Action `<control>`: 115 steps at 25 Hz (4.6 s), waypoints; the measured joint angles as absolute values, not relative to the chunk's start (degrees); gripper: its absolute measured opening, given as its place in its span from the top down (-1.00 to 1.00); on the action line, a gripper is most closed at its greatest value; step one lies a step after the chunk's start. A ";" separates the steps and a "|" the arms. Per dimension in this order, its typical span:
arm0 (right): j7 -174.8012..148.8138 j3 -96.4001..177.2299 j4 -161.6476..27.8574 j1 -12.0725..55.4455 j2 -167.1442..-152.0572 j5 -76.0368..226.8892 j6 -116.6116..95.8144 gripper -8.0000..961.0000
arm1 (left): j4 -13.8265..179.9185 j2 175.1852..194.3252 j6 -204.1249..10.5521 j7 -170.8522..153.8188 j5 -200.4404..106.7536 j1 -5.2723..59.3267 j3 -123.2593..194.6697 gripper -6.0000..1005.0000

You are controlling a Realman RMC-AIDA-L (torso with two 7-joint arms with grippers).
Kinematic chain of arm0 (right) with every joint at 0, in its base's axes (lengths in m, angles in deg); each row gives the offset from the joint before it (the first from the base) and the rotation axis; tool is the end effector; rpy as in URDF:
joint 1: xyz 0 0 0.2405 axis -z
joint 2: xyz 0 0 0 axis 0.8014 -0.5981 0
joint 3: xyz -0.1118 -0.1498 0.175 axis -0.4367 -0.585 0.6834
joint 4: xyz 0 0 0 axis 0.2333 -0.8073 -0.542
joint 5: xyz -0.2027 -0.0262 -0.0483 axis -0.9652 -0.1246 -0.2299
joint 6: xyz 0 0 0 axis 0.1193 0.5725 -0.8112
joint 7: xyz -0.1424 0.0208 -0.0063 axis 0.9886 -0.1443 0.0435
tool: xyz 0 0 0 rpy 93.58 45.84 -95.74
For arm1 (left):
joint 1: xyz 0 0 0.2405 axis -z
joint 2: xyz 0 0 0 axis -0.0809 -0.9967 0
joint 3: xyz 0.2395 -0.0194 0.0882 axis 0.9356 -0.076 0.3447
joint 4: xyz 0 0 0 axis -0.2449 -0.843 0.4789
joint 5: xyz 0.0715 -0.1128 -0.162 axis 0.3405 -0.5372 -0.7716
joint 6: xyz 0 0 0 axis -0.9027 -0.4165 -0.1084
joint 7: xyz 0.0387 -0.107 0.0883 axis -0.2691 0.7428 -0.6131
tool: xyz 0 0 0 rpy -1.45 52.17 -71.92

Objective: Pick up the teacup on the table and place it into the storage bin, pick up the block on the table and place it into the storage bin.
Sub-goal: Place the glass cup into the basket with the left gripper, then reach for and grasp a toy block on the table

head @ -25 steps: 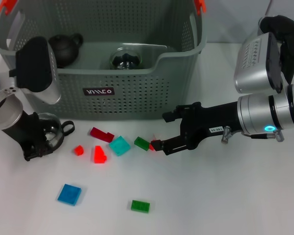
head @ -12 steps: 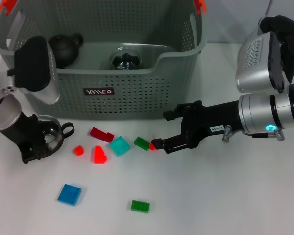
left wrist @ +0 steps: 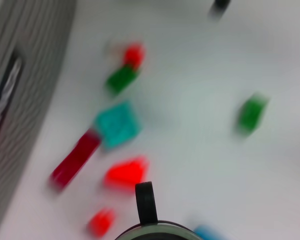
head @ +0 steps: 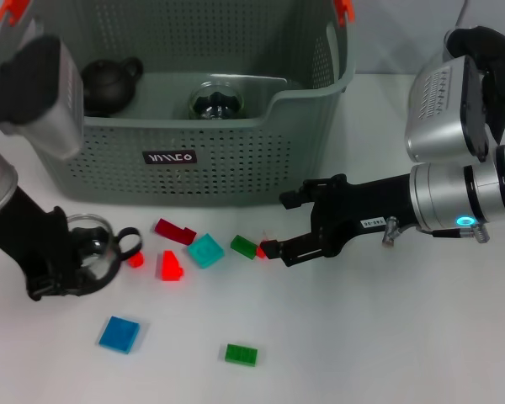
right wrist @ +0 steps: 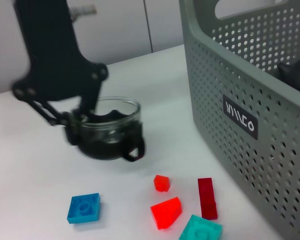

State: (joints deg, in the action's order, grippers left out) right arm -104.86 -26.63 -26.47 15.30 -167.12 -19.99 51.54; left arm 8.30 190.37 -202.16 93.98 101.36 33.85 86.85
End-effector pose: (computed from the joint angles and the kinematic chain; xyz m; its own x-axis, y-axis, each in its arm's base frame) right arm 0.1820 0.3635 -0.0711 0.9377 -0.2739 -0.2136 -0.3019 -0.9468 -0.1116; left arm -0.2125 0.3281 0.0556 0.8479 0.2743 -0.4537 0.2565 -0.9612 -0.1019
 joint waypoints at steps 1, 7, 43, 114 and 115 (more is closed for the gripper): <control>-104.77 -26.61 -26.48 15.30 -167.12 -19.99 51.59 -0.94 | 7.69 190.50 -204.16 94.00 100.04 34.35 85.41 0.90; -104.75 -26.59 -26.48 15.27 -167.05 -19.99 51.91 -0.93 | 6.35 189.69 -207.99 99.62 89.53 36.93 83.79 0.90; -104.01 -26.41 -28.45 15.15 -166.95 -20.03 52.67 -0.92 | 31.49 187.65 -151.30 116.14 96.35 51.54 89.64 0.90; -100.89 -25.12 -27.91 15.44 -166.34 -20.22 54.37 -0.92 | 5.08 191.69 -178.54 114.64 55.93 32.59 72.22 -0.69; -100.58 -24.68 -27.93 15.44 -166.33 -20.23 54.94 -0.92 | 5.08 191.99 -180.66 113.02 54.09 31.64 71.42 -0.69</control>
